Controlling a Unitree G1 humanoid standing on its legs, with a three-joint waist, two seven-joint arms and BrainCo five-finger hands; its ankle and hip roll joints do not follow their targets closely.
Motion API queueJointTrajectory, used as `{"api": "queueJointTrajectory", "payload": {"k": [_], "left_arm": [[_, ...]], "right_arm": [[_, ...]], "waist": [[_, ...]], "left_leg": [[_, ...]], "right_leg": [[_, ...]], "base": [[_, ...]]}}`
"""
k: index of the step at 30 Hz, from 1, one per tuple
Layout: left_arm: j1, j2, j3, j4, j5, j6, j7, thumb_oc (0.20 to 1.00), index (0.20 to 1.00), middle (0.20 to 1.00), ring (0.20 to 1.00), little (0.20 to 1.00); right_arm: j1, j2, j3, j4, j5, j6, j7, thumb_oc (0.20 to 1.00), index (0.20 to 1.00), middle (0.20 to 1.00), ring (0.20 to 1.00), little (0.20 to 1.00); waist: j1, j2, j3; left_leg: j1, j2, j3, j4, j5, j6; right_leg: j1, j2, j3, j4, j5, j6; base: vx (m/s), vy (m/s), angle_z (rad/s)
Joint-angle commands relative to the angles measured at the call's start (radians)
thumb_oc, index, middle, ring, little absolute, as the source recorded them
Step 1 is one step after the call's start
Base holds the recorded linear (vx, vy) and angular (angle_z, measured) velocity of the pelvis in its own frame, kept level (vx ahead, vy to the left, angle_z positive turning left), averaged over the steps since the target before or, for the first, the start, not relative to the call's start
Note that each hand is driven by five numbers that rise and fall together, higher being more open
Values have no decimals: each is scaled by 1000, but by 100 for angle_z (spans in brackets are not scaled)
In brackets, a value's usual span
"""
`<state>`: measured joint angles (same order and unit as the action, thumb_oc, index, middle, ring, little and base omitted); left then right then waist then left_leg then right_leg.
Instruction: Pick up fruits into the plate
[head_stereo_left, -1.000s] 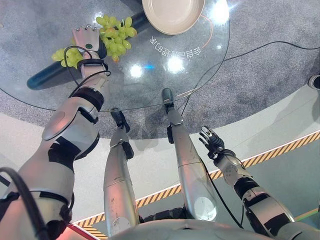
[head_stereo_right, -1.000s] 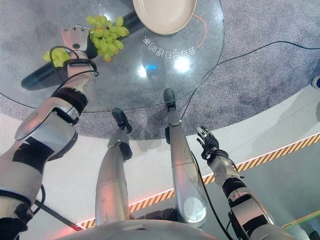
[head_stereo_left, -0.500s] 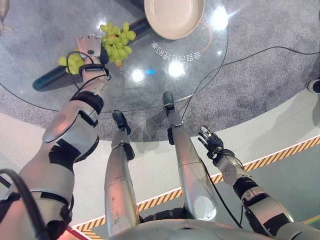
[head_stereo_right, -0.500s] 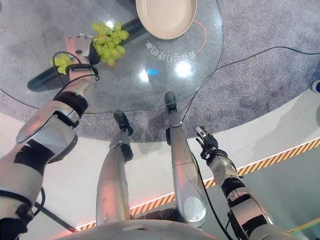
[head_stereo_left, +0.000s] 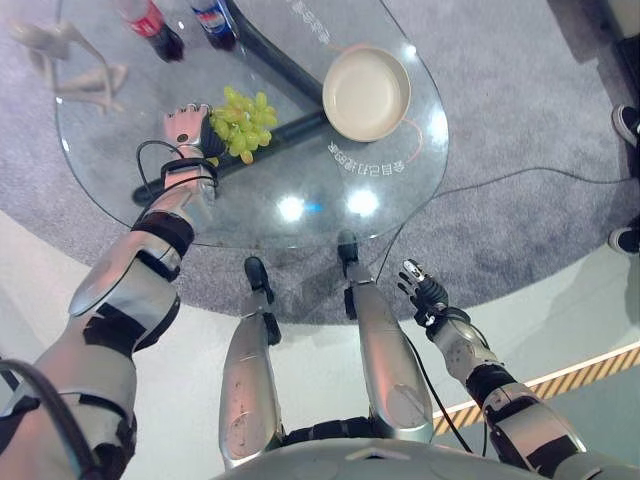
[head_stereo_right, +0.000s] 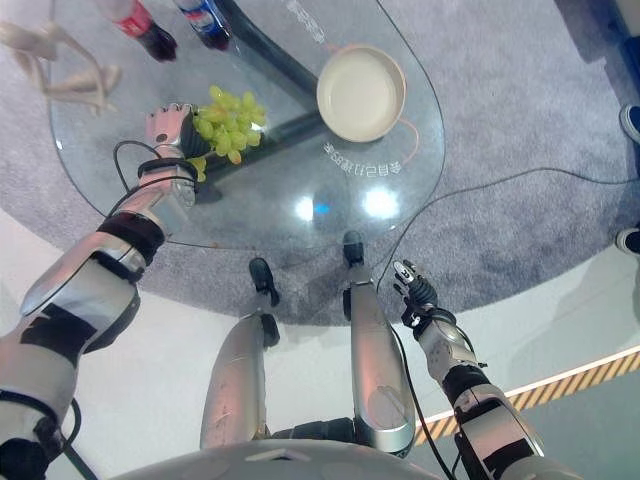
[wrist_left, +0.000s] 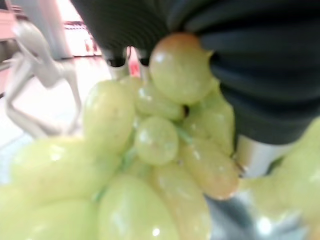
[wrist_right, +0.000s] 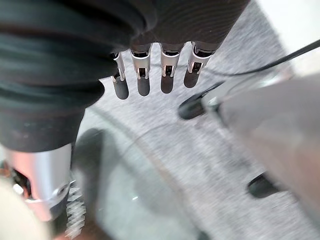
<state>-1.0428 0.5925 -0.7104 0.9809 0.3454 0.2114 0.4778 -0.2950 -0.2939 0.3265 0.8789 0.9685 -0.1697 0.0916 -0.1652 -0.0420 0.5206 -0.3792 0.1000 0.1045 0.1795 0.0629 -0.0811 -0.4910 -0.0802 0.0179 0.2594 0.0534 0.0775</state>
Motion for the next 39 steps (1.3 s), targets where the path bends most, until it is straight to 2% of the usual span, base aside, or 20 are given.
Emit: {"api": "queueJointTrajectory", "payload": {"k": [1,7,11,14,16,17,20,21,24,25,27,28,30,34,39], "left_arm": [[1,82,96,-56,-7,-48,31,200,200,200,200,200],[138,167,153,-258,48,-84,-37,200,200,200,200,200],[257,246,195,-427,114,-100,-94,200,200,200,200,200],[386,315,255,-574,203,-182,-179,200,200,200,200,200],[444,344,285,-651,258,-199,-218,200,200,200,200,200],[459,360,290,-672,271,-213,-223,200,200,200,200,200],[519,425,336,-770,331,-303,-261,200,200,200,200,200],[526,430,343,-780,350,-322,-259,200,200,200,200,200],[522,514,345,-862,399,-430,-271,200,200,200,200,200],[524,514,347,-863,400,-431,-271,200,200,200,200,200],[500,573,327,-910,424,-496,-246,200,200,200,200,200],[497,577,325,-914,421,-498,-246,200,200,200,200,200],[458,623,297,-947,439,-541,-215,200,200,200,200,200],[388,656,235,-985,484,-575,-147,200,200,200,200,200],[317,677,175,-1021,514,-613,-105,200,200,200,200,200]], "right_arm": [[85,-15,-52,-101,-9,-62,11,1000,1000,1000,1000,1000],[157,-21,-93,-290,-49,-79,2,1000,1000,1000,1000,1000],[202,-38,-125,-420,-104,-71,53,1000,1000,1000,1000,1000],[240,-68,-173,-546,-151,15,126,1000,1000,1000,1000,1000],[248,-98,-199,-596,-168,60,172,1000,1000,1000,1000,1000],[249,-112,-208,-615,-179,79,194,1000,1000,1000,1000,1000],[245,-193,-244,-703,-206,161,278,1000,1000,1000,1000,1000],[243,-203,-247,-712,-221,165,296,1000,1000,1000,1000,1000],[196,-306,-270,-776,-204,256,382,1000,1000,1000,1000,1000],[196,-307,-271,-775,-203,256,383,1000,1000,1000,1000,1000],[168,-380,-264,-823,-188,307,433,1000,1000,1000,1000,1000],[166,-386,-264,-827,-183,314,435,1000,1000,1000,1000,1000],[139,-440,-253,-859,-136,362,471,1000,1000,1000,1000,1000],[83,-480,-213,-889,-88,431,508,1000,1000,1000,1000,1000],[46,-511,-174,-914,-67,482,549,1000,1000,1000,1000,1000]], "waist": [[9,17,-1],[28,26,-81],[46,27,-139],[68,22,-219],[77,21,-257],[81,22,-275],[99,21,-340],[100,20,-346],[121,18,-403],[120,18,-402],[132,16,-433],[133,16,-434],[141,15,-453],[153,15,-469],[160,17,-477]], "left_leg": [[54,-86,-10,0,-94,53],[163,-76,-8,-77,-82,44],[236,-83,-21,-105,-91,44],[316,-92,-29,-136,-102,45],[351,-96,-32,-149,-104,46],[365,-97,-31,-155,-105,46],[427,-100,-27,-183,-111,48],[434,-101,-26,-186,-112,48],[485,-103,-22,-213,-120,47],[487,-103,-22,-214,-120,47],[514,-104,-21,-229,-125,47],[517,-104,-21,-230,-125,47],[533,-105,-22,-239,-127,48],[547,-106,-21,-246,-128,47],[556,-107,-25,-248,-129,47]], "right_leg": [[32,83,-37,36,-76,-24],[158,58,-58,-34,-74,-15],[252,42,-70,-77,-80,-8],[359,28,-82,-139,-79,3],[404,21,-91,-168,-71,9],[421,18,-96,-178,-68,12],[492,5,-116,-226,-57,23],[499,4,-119,-231,-55,24],[560,-4,-139,-270,-50,33],[562,-3,-139,-272,-49,33],[593,-9,-154,-291,-47,37],[596,-9,-155,-293,-47,38],[614,-12,-165,-303,-45,39],[638,-17,-186,-322,-39,40],[652,-20,-202,-328,-39,40]], "base": [[58,74,9],[95,51,11],[107,18,12],[196,7,11],[162,36,13],[212,60,14],[158,55,11],[110,51,16],[103,41,14],[66,26,11],[47,20,8],[36,15,3],[20,15,7],[-2,10,7],[-7,8,8]]}}
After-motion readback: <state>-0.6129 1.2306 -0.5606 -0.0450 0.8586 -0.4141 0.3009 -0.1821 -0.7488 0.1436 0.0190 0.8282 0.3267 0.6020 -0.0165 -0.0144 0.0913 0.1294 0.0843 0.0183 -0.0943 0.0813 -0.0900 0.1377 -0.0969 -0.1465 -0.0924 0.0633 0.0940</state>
